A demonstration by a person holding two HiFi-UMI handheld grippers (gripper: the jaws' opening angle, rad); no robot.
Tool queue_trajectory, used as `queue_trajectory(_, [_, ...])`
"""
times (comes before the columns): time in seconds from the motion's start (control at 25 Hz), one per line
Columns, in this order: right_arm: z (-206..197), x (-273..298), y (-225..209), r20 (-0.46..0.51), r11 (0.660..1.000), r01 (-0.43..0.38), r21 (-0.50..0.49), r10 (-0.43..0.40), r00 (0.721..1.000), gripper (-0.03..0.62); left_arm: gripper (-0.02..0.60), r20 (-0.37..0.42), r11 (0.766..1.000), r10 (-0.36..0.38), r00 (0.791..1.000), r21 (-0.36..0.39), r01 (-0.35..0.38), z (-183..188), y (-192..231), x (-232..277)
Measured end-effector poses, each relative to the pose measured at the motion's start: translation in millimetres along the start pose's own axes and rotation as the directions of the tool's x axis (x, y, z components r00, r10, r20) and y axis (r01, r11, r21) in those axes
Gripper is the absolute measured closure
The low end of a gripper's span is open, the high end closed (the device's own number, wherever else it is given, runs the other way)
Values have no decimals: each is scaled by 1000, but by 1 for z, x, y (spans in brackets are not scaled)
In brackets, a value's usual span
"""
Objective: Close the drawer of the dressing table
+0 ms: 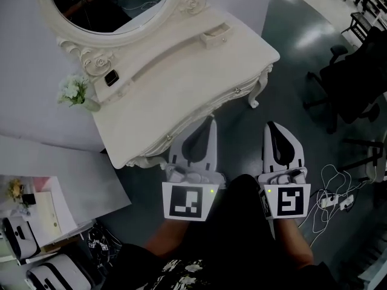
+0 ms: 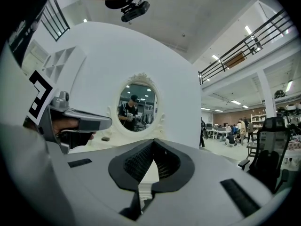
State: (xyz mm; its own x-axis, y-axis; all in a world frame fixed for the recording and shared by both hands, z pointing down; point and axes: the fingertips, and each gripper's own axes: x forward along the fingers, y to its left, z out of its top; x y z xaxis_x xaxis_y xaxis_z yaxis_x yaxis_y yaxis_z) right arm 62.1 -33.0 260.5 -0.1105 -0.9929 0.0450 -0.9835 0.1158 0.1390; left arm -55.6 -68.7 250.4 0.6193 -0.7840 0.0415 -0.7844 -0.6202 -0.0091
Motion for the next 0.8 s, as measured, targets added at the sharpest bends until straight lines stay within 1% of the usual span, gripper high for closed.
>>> queue_trajectory(0.36, [-8, 30, -11, 3, 1000, -10, 17, 10, 1000, 595, 581, -32, 1000, 3, 999, 7, -3, -11, 10, 32])
queue_trajectory(0.52, [-12, 49, -23, -28, 999, 6, 34, -5, 1000, 595, 581, -39, 1000, 5, 999, 15, -5, -10, 15, 50])
queue_trajectory(0.8, [-15, 80, -35, -10, 999, -22, 37, 23, 1000, 595, 581, -42, 1000, 17, 999, 19, -16, -10, 24, 81])
